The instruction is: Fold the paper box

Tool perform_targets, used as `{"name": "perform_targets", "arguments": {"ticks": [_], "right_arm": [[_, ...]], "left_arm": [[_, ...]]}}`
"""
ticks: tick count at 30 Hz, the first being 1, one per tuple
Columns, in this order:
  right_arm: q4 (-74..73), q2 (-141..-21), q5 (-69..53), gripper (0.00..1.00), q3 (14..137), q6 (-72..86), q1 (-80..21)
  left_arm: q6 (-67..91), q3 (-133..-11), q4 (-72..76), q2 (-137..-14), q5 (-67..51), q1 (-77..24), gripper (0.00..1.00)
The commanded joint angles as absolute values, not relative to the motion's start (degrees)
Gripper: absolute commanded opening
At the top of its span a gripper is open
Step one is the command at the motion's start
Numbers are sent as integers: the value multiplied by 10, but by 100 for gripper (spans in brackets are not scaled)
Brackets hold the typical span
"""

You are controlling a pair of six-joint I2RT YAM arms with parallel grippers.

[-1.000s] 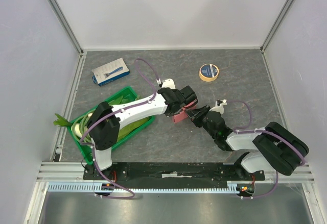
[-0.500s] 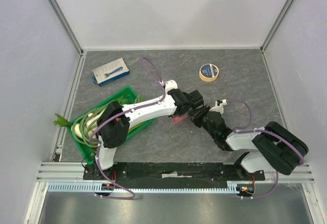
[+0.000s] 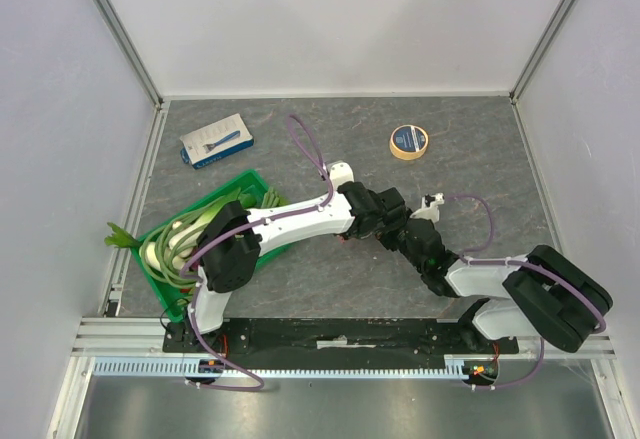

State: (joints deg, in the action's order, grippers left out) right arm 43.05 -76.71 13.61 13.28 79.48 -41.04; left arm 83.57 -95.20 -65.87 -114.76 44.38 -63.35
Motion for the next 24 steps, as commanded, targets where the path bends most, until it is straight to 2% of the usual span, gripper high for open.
{"name": "perform_targets", "arguments": {"ticks": [1,6,18,24], "right_arm": [[252,-790,92,25,135,730,-422],[195,-777,73,24,182,705,-421],[213,-773,26,24,179,706,-386],[227,-776,31,21,163,710,-384]], "left_arm": [[854,-950,-589,-1173,405,-649,2],[840,-940,-564,-1187,395,-649,2],[806,-814,-426,-1117,422,-666,2],[798,-804,-411,-1116,418,-672,2]]}}
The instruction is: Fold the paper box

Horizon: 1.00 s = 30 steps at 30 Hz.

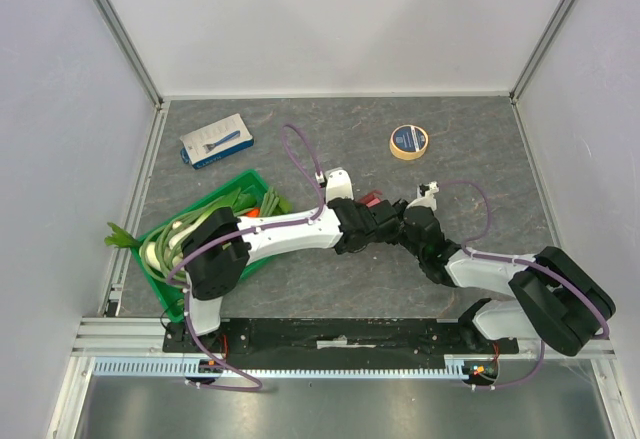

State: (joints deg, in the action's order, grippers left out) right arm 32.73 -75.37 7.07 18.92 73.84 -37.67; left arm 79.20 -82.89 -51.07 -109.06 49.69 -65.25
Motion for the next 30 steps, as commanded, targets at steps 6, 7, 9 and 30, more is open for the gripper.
{"name": "perform_targets", "arguments": {"ticks": [6,7,9,30], "right_arm": [[244,-775,30,20,149,719,-380],[244,-776,31,20,149,719,-379],[245,-776,31,20,149,718,-377],[238,-772,25,18,163,692,-368]], "left_arm": [[784,-814,-424,-1104,426,-673,20],[778,-816,-425,-1093,428,-673,27],[764,-816,-425,-1079,426,-673,35],[412,-515,-128,-743,197,-600,69]]}}
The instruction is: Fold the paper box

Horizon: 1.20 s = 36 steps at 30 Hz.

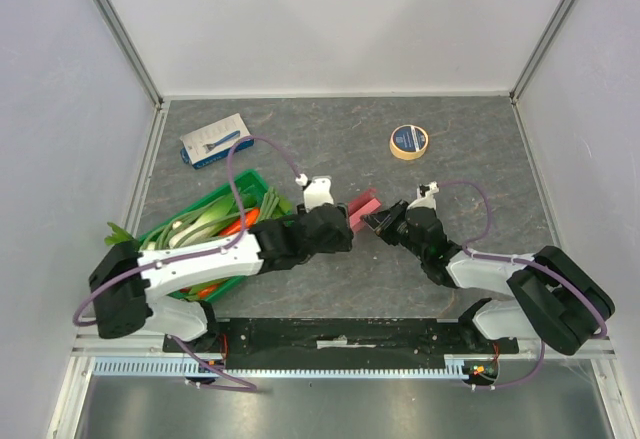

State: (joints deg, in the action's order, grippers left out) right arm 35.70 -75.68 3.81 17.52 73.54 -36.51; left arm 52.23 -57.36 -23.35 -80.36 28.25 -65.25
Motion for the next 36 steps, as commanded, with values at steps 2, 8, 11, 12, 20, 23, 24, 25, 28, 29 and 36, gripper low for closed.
{"name": "perform_targets", "arguments": {"ticks": [2,8,11,12,20,23,24,25,28,29,36], "right_arm": [[238,-770,25,18,163,688,-368],[232,-766,25,17,171,681,-368],[231,-761,25,18,171,682,-368],[229,-761,25,17,173,682,-368],[224,-757,12,18,184,703,-366],[227,-758,4,18,185,721,-363],[228,-758,4,18,186,736,-362],[230,-758,1,18,185,745,-359],[220,-755,1,21,193,772,-358],[220,-755,1,22,197,777,-357],[131,-715,-4,37,233,745,-341]], "left_arm": [[369,-484,-55,-724,135,-535,69],[261,-535,23,-824,-48,-454,75],[214,-560,45,-876,-103,-448,75],[201,-567,46,-887,-136,-448,75],[127,-563,45,-921,-142,-451,71],[99,-563,40,-927,-109,-465,66],[93,-564,34,-932,-102,-473,66],[87,-569,26,-941,-95,-476,65],[73,-570,18,-954,-58,-492,61],[71,-570,16,-956,-39,-496,60],[55,-546,44,-951,11,-506,42]]}}
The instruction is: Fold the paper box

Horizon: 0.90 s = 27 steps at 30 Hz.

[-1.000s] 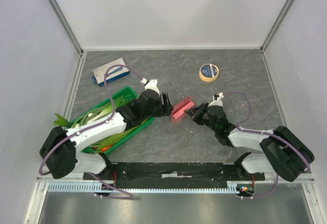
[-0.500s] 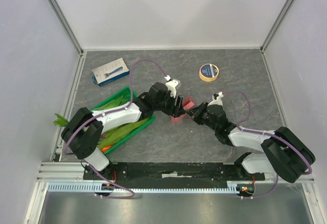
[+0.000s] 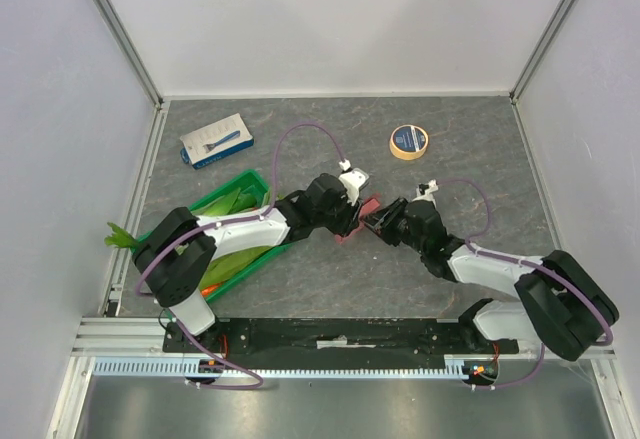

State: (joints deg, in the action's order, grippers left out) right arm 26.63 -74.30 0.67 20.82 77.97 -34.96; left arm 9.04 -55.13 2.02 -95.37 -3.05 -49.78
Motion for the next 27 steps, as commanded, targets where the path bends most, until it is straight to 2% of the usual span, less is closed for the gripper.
{"name": "perform_targets", "arguments": {"ticks": [1,4,5,6,7,8,11,15,20,23,27], "right_arm": [[107,-675,-4,41,249,684,-334],[35,-575,22,55,288,538,-316],[1,-556,25,64,302,413,-316],[-30,-533,32,76,318,363,-315],[-50,-527,30,78,350,313,-315],[-88,-525,21,80,368,215,-315],[-169,-540,-29,82,439,83,-315],[-176,-541,-92,83,478,45,-315],[-228,-516,-243,87,511,-45,-316],[-300,-538,-372,88,564,-92,-315],[-371,-599,-449,87,627,-134,-332]], "left_arm": [[43,-547,43,-951,10,-506,40],[40,-544,38,-936,4,-506,33],[41,-540,43,-930,-10,-506,33],[44,-538,42,-918,-18,-505,33],[49,-537,40,-912,-32,-505,33],[53,-537,34,-904,-41,-505,33],[73,-541,4,-874,-77,-504,32],[104,-559,-73,-829,-154,-487,31],[63,-555,-164,-725,-264,-477,31],[19,-563,-206,-685,-295,-476,31],[-42,-582,-260,-664,-349,-476,31]]}}
